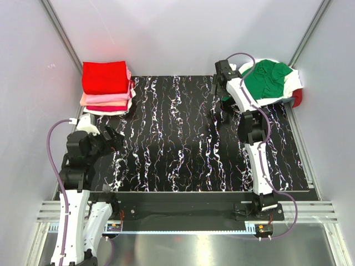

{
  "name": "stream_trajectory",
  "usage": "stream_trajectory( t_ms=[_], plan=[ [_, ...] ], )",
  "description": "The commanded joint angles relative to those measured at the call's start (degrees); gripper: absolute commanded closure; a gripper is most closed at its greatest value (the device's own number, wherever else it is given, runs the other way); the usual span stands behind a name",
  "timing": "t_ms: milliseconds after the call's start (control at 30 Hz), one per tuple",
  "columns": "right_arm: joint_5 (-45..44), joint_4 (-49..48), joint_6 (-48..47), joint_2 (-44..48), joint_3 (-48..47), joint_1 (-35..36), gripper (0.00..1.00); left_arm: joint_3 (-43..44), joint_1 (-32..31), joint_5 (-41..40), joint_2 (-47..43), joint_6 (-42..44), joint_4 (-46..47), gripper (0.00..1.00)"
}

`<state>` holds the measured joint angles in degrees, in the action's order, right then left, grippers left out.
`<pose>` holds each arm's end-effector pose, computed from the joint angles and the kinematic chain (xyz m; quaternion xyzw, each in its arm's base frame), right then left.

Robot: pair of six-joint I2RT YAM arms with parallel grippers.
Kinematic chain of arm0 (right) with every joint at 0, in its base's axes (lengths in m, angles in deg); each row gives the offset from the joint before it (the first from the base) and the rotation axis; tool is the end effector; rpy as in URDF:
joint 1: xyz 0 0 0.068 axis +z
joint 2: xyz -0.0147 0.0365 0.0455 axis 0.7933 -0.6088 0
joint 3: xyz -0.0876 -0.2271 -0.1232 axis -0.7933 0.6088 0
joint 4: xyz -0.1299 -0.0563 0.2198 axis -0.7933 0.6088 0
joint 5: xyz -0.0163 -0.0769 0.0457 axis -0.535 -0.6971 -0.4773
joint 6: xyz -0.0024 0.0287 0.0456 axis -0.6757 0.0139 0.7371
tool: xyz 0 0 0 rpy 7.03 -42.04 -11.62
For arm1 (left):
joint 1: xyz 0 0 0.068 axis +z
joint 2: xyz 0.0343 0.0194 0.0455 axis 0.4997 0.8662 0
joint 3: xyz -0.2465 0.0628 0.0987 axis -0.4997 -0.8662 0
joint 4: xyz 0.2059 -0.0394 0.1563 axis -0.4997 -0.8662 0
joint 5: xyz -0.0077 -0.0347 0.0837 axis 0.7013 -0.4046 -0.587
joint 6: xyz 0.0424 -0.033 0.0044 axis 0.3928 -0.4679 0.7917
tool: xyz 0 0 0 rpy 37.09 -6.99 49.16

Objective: Fold and stack the t-shirts
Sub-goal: Grab the tshirt from the pile

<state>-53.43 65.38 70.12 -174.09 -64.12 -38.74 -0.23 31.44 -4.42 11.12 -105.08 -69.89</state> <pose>0.5345 0.1180 0.2114 0.0799 0.9412 -0.0886 0.3161 0.1210 -0.0016 0.3219 -0.1220 0.8435 -0.1384 0.5044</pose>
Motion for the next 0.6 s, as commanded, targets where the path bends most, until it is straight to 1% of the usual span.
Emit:
stream_trajectory(
  t_ms=[0,33,67,100,133,167,200,233,400,533,567],
  plan=[
    [-4.86,-4.32,0.26,-3.33,-3.55,-0.14,0.04,-0.21,0.22,0.27,0.14,0.94,2.83,0.01],
    [-5.74,-4.59,0.17,-4.38,-3.99,-0.14,0.09,-0.21,0.22,0.18,0.23,0.94,2.83,0.01],
    [-5.83,-5.55,-0.01,-4.65,-4.08,-0.31,0.16,-0.21,0.22,0.27,0.40,0.94,2.83,0.01],
    [-5.83,-5.99,-0.01,-4.91,-4.08,-0.40,0.40,-0.21,0.13,0.36,0.49,1.03,2.83,0.01],
    [-6.09,-6.17,0.34,-4.83,-3.99,-0.40,0.52,-0.21,0.13,0.27,0.58,0.94,2.92,0.01],
    [-6.01,-7.30,0.26,-4.65,-3.56,-0.40,0.67,-0.21,0.22,0.36,0.84,0.94,2.92,0.01],
    [-5.75,-8.01,0.34,-4.22,-2.07,-0.40,0.89,-0.21,0.22,0.45,0.93,0.94,2.92,0.01],
    [-5.48,-8.63,0.69,-2.91,-1.10,-0.40,1.00,-0.21,0.22,0.36,1.02,0.94,2.83,0.01],
    [-5.13,-12.06,0.52,2.46,5.22,-0.31,1.00,-0.29,0.22,0.27,0.76,0.94,2.83,0.01],
    [-4.77,-13.46,-0.88,9.48,9.27,0.82,1.00,-0.29,0.22,0.10,0.49,0.94,2.83,0.01],
    [-5.04,-15.47,-1.41,11.24,10.67,1.35,1.00,-0.29,0.22,0.10,0.23,0.94,2.92,0.01]
  ],
)
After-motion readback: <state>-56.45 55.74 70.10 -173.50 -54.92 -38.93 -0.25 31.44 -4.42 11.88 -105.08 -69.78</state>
